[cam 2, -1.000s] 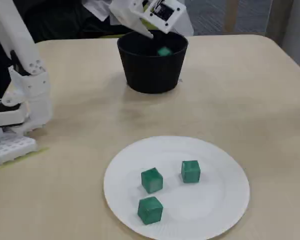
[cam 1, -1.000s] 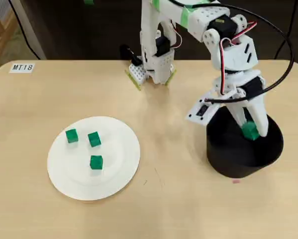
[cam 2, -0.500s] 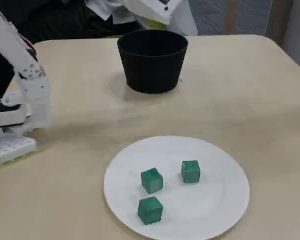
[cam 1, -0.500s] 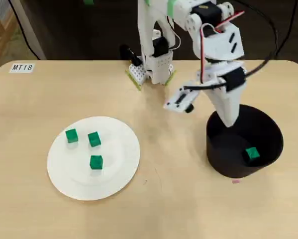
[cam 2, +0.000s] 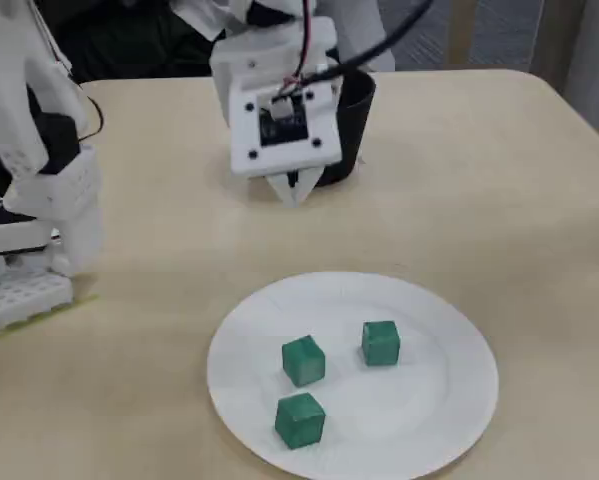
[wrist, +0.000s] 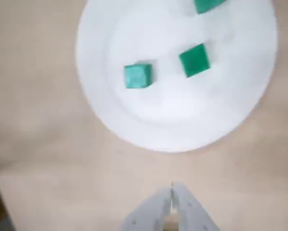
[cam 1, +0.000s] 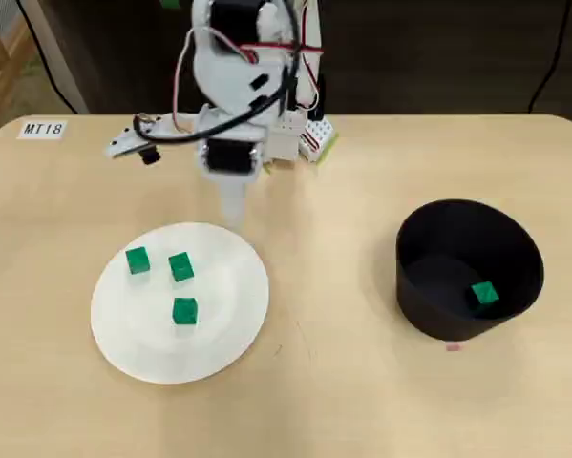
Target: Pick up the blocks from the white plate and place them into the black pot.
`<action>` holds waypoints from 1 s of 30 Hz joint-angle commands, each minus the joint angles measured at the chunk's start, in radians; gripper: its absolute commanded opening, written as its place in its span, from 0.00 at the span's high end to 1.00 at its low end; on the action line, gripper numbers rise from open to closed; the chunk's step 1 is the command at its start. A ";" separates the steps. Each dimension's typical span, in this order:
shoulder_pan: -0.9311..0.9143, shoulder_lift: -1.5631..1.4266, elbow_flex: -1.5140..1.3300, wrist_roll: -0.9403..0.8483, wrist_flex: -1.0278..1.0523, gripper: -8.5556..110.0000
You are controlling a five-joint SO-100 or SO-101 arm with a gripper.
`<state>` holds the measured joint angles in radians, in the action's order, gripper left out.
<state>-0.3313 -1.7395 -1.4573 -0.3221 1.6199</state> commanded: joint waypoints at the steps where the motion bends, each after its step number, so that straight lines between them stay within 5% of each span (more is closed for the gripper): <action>1: -0.058 0.014 0.080 0.018 0.032 0.95; 16: -0.253 0.235 0.175 0.500 -0.060 0.95; 26: -0.362 0.471 0.360 0.574 -0.043 0.95; 30: -0.367 0.520 0.393 0.529 -0.012 0.70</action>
<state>-0.6995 -1.2149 -1.1167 0.2240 1.5953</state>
